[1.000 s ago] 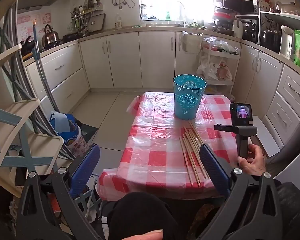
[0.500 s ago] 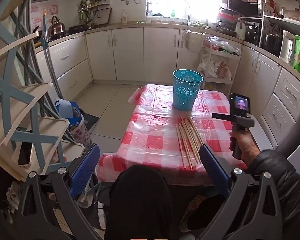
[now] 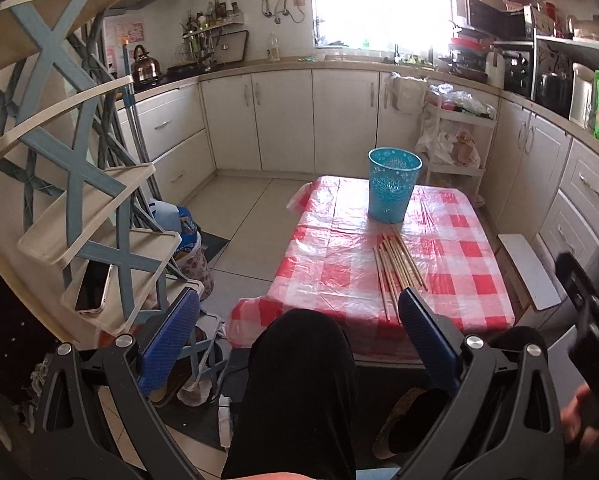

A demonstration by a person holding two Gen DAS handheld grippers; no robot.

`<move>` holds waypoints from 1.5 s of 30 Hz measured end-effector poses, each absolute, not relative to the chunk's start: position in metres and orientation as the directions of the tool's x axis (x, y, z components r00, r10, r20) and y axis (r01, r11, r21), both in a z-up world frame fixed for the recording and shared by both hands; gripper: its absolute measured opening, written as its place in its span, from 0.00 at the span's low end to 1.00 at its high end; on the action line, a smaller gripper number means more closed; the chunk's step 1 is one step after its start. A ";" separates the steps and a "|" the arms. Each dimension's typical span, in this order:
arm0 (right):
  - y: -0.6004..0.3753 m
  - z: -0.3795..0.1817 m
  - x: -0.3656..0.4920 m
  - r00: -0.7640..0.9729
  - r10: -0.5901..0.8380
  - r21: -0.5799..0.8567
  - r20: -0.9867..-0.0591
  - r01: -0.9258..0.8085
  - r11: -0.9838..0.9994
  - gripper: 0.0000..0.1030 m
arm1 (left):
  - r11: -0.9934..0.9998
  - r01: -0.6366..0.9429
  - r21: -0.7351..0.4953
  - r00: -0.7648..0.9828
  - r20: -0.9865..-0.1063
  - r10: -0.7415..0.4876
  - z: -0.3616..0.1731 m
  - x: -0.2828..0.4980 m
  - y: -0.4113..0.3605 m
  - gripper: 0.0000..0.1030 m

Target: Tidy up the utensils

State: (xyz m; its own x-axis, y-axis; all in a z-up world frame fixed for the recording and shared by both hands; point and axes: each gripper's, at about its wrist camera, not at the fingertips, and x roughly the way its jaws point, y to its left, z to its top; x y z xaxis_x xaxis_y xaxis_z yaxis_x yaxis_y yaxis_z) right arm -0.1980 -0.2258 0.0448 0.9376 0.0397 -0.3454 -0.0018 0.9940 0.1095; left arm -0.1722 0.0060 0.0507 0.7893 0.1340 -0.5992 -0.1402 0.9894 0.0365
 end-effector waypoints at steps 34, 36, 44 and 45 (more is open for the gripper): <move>-0.188 0.094 -0.286 0.926 0.158 0.186 -0.343 -0.098 0.978 0.93 | 0.993 -0.107 -0.053 0.849 -0.525 0.063 0.074 -0.227 0.020 0.93; -0.188 0.094 -0.286 0.925 0.159 0.190 -0.345 -0.098 0.977 0.93 | 0.993 -0.104 -0.055 0.849 -0.524 0.060 0.074 -0.227 0.021 0.93; -0.185 0.093 -0.291 0.926 0.164 0.188 -0.339 -0.104 0.977 0.93 | 0.992 -0.107 -0.062 0.853 -0.519 0.060 0.074 -0.231 0.023 0.93; -0.185 0.093 -0.292 0.927 0.164 0.188 -0.338 -0.104 0.977 0.93 | 0.992 -0.108 -0.062 0.853 -0.518 0.060 0.074 -0.231 0.023 0.93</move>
